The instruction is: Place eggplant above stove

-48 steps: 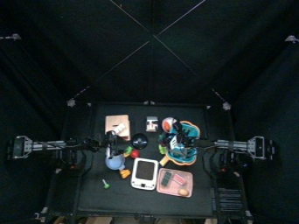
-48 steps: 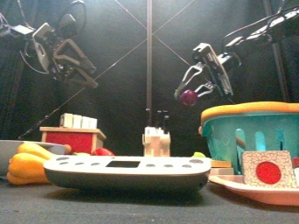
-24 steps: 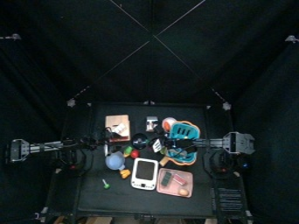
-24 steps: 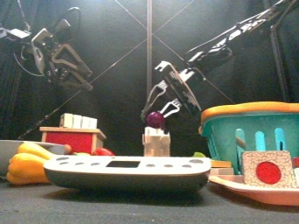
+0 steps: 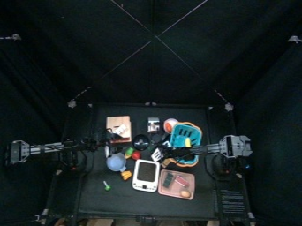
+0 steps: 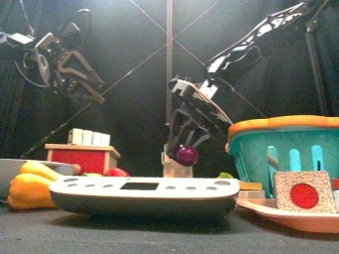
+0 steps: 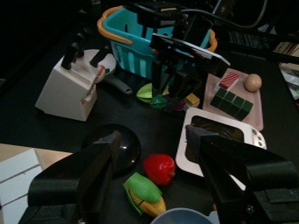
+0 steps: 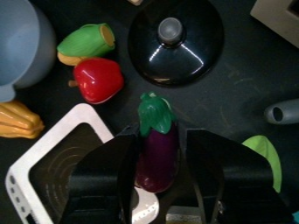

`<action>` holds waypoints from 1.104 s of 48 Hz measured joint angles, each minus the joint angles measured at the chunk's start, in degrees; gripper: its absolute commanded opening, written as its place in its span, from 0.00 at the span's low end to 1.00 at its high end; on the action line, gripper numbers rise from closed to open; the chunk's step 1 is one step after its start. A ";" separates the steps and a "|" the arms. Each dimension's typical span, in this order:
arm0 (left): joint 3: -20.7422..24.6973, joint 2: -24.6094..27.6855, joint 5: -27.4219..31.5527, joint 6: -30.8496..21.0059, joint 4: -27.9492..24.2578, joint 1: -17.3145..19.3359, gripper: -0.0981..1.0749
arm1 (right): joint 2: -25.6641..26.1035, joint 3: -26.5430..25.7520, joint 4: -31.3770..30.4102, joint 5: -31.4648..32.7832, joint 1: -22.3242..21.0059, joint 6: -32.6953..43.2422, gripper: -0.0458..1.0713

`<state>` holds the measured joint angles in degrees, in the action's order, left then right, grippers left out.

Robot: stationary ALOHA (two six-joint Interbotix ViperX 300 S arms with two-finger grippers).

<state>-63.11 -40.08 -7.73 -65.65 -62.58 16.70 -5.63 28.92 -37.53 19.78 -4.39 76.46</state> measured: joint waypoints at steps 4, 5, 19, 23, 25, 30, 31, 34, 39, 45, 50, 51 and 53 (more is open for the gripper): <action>0.00 0.00 0.00 0.00 0.00 0.44 0.89 | -1.23 -0.53 -0.53 0.62 0.00 0.18 0.69; 0.00 0.00 0.00 0.00 0.09 0.53 0.89 | -1.49 -0.70 -0.70 0.70 0.00 0.18 0.69; -0.26 0.00 0.00 0.00 0.00 0.88 0.89 | -4.83 -3.08 -1.93 3.34 0.09 0.26 0.70; -0.26 0.00 0.00 -0.09 0.09 0.88 0.89 | -5.19 -3.60 -2.02 3.96 0.09 0.26 0.70; -0.26 -0.09 0.00 0.00 0.09 0.88 0.89 | -5.27 -3.87 -2.02 4.31 0.09 0.26 0.70; -0.26 0.00 0.00 0.00 0.09 0.88 0.89 | -5.71 -4.39 -2.02 4.83 0.18 0.26 0.70; -0.26 0.00 0.00 0.00 0.00 0.88 0.89 | -5.80 -4.48 -2.02 4.83 0.18 0.18 0.70; -0.26 0.00 0.00 0.00 0.09 0.88 0.89 | -6.24 -4.83 -2.02 5.45 0.26 0.26 0.70; -0.26 0.00 0.09 0.00 0.09 0.88 0.89 | -6.77 -5.54 -2.02 6.33 0.26 0.26 0.70; -0.26 0.00 0.09 0.00 0.00 0.88 0.89 | -7.47 -6.24 -2.02 7.73 0.35 0.26 0.70; -0.26 -0.09 0.00 0.00 0.00 0.88 0.89 | -7.82 -6.86 -2.02 8.35 0.44 0.26 0.70; -0.26 -0.09 0.09 0.00 0.09 0.88 0.89 | -7.73 -6.94 -2.02 8.35 0.44 0.26 0.70; -0.26 -0.18 0.00 0.00 0.09 0.88 0.89 | -7.82 -7.12 -2.02 8.44 0.44 0.26 0.70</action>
<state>-63.37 -40.25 -7.73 -65.65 -62.49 17.58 -13.45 21.80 -39.55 28.21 -3.96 76.73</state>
